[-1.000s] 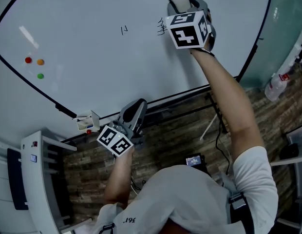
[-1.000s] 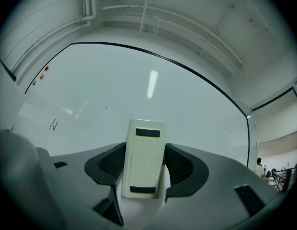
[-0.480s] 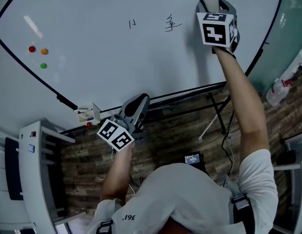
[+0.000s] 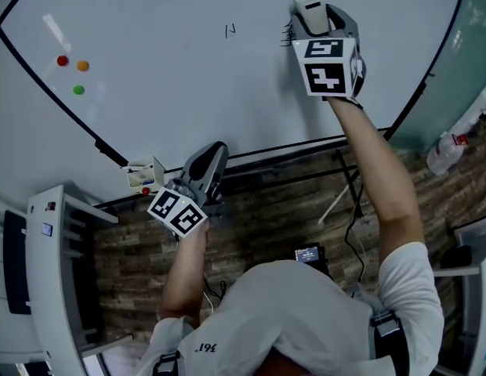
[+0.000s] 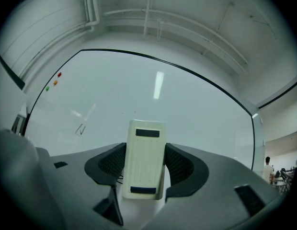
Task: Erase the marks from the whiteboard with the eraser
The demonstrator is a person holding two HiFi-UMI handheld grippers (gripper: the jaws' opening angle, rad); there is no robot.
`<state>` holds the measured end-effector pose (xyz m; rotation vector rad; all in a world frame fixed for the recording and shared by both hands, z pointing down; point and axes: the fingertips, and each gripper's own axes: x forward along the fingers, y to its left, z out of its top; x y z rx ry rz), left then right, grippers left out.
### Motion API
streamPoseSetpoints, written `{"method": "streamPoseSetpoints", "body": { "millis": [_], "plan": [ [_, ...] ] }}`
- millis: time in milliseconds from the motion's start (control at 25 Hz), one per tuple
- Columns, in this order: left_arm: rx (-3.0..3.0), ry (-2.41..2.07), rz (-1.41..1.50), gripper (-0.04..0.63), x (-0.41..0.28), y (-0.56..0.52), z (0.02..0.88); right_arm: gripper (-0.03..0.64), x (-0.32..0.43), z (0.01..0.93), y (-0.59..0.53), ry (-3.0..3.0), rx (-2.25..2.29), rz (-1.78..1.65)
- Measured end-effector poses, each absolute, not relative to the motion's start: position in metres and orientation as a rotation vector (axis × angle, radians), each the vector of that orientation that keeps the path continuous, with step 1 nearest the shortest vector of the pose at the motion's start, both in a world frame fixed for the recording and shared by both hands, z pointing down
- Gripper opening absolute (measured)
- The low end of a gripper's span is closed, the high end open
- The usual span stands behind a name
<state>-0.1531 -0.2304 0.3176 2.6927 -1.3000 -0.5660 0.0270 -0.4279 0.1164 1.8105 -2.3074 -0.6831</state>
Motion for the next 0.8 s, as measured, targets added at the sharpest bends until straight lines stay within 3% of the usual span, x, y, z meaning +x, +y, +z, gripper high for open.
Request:
{"method": "streamPoseSetpoints", "body": {
  "millis": [800],
  "plan": [
    [2.601,-1.469,-0.570,0.018,-0.267,-0.188,0.337,0.272,-0.198,0.158,-0.376,-2.502,1.478,-0.707]
  ]
}}
